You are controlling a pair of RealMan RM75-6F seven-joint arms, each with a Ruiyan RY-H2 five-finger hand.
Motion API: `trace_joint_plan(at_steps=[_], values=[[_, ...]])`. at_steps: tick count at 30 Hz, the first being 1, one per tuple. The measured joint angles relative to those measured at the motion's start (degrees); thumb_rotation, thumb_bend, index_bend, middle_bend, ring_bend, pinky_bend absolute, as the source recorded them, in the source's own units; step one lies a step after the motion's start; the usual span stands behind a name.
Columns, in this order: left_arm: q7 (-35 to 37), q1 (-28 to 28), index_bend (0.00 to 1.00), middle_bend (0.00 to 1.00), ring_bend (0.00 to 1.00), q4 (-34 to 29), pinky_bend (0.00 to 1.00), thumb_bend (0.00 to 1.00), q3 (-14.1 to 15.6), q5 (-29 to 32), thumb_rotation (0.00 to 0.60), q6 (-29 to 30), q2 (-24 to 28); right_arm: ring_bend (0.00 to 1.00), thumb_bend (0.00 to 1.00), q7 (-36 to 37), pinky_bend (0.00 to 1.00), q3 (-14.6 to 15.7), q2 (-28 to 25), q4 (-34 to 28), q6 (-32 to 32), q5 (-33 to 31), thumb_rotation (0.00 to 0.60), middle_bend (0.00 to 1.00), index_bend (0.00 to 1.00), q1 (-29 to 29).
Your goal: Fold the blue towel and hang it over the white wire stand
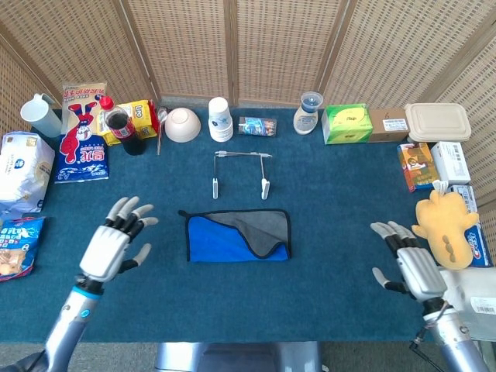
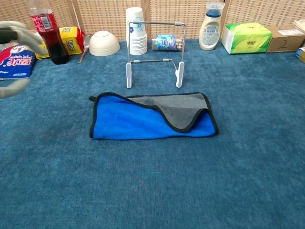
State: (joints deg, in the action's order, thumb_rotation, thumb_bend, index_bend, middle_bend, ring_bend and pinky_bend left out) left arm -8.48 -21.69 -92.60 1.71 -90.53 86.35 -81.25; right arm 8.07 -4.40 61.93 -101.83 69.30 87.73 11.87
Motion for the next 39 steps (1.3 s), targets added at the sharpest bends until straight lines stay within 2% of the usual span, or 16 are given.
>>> trace_joint_plan(at_steps=[13, 20, 29, 39], values=[[2.1, 7.6, 0.3, 0.2, 0.0, -2.8, 0.0, 0.31, 3.4, -2.9, 0.6, 7.0, 6.9, 0.03, 0.36, -1.5, 0.0, -0.2, 2.6, -1.2, -5.0, 2.7, 0.6, 0.13, 0.11, 6.1], [1.2, 11.5, 0.3, 0.23, 0.05, -5.6, 0.0, 0.32, 4.4, -2.8, 0.6, 9.4, 9.5, 0.04, 0.34, -4.8, 0.0, -0.4, 4.5, -0.6, -6.9, 3.3, 0.6, 0.14, 0.14, 8.7], [-3.7, 14.1, 0.3, 0.23, 0.05, -13.0, 0.0, 0.31, 4.7, 3.3, 0.6, 6.8, 12.9, 0.04, 0.32, -12.0, 0.0, -0.5, 9.6, 2.3, -6.6, 4.0, 0.6, 0.14, 0.16, 10.8], [-1.9, 15.8, 0.3, 0.23, 0.04, -14.6, 0.0, 0.31, 3.1, 5.3, 0.6, 5.7, 14.0, 0.02, 0.28, -14.9, 0.0, -0.7, 16.4, 7.2, -8.2, 5.3, 0.6, 0.14, 0.18, 14.7]])
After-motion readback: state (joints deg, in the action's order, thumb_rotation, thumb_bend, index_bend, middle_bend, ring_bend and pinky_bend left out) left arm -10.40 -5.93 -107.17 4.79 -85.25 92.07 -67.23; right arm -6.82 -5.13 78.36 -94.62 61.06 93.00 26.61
